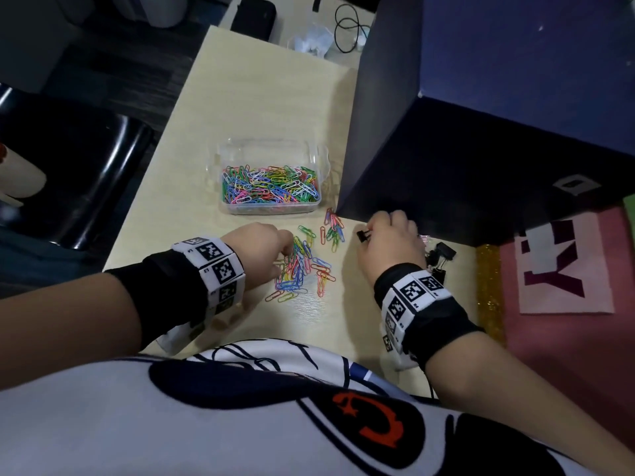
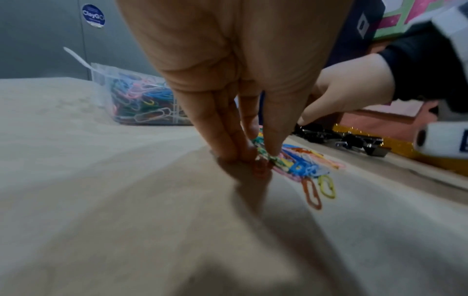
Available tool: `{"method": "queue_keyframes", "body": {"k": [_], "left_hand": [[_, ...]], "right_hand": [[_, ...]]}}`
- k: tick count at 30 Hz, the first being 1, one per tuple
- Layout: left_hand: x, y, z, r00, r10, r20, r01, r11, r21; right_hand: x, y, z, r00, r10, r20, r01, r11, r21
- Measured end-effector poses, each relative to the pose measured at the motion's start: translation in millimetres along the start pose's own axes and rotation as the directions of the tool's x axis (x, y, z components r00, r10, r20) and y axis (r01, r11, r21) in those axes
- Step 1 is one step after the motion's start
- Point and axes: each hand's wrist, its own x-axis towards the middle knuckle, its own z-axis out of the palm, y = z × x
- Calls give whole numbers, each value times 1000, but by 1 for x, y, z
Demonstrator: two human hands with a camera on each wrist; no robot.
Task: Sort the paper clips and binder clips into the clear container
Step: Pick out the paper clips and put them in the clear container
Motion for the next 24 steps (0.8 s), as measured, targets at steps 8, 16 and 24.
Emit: {"method": "queue_keyframes", "body": {"k": [8,16,24], "left_hand": [[0,-18,-11,979,-68,-194,58,997,-59],[5,-17,0,987,23,-157,-34,997,-73],[0,-9,7,995,98,7,-97,995,-13]], "right_hand": [[3,-38,7,923,-287,256,246,952,181],[-26,-46,16,780,-525,340,487,851,198],[-9,-30,10,924,-228,308,159,960,232]]}}
